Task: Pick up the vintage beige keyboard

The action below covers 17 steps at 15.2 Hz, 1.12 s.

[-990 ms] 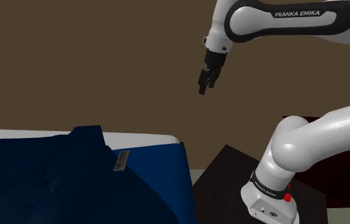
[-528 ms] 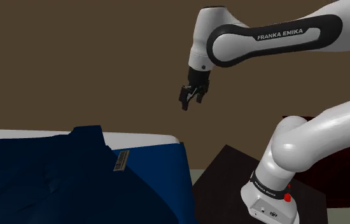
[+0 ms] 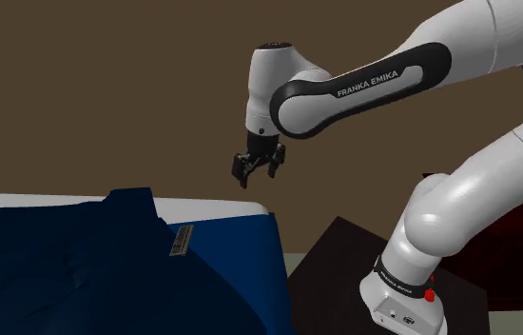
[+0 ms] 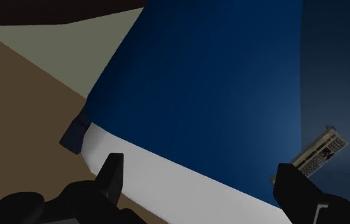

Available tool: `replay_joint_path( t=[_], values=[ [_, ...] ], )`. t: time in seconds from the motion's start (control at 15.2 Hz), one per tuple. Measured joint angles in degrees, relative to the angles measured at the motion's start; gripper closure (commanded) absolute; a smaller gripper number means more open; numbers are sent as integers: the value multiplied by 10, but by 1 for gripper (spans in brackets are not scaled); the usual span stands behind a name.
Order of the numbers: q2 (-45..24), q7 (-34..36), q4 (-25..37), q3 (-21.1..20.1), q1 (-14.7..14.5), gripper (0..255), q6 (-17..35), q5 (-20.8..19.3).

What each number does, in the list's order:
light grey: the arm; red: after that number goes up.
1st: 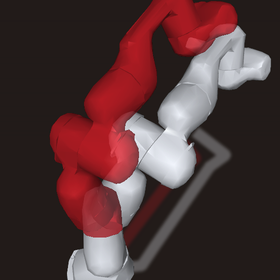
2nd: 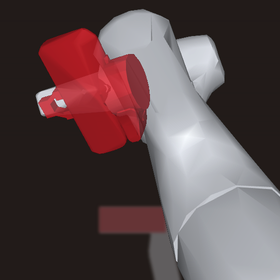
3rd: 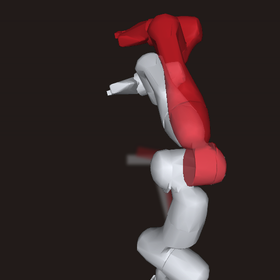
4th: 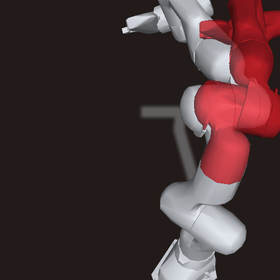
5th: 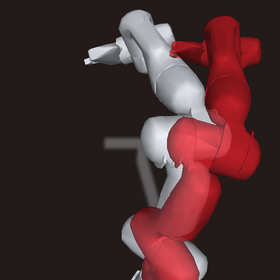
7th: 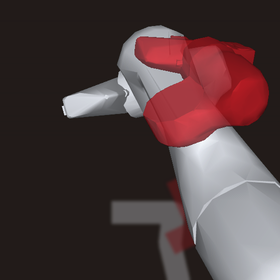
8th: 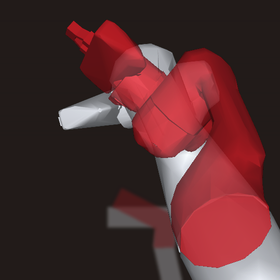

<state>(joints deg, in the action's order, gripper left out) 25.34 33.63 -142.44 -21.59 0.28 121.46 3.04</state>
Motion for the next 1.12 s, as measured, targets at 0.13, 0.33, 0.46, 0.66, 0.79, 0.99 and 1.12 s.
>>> replay_joint_path(
  t=[0.13,0.33,0.46,0.66,0.79,0.99,1.12],
  values=[
    [-43,55,18,-29,9,0,22,-12],
    [-114,146,46,-71,24,0,55,-44],
    [-168,210,73,-93,35,0,72,-78],
    [-252,312,119,-116,39,0,86,-141],
    [-314,376,159,-116,34,0,88,-190],
    [-399,467,225,-105,6,0,79,-251],
    [-450,516,267,-91,-16,0,71,-281]
  ],
)
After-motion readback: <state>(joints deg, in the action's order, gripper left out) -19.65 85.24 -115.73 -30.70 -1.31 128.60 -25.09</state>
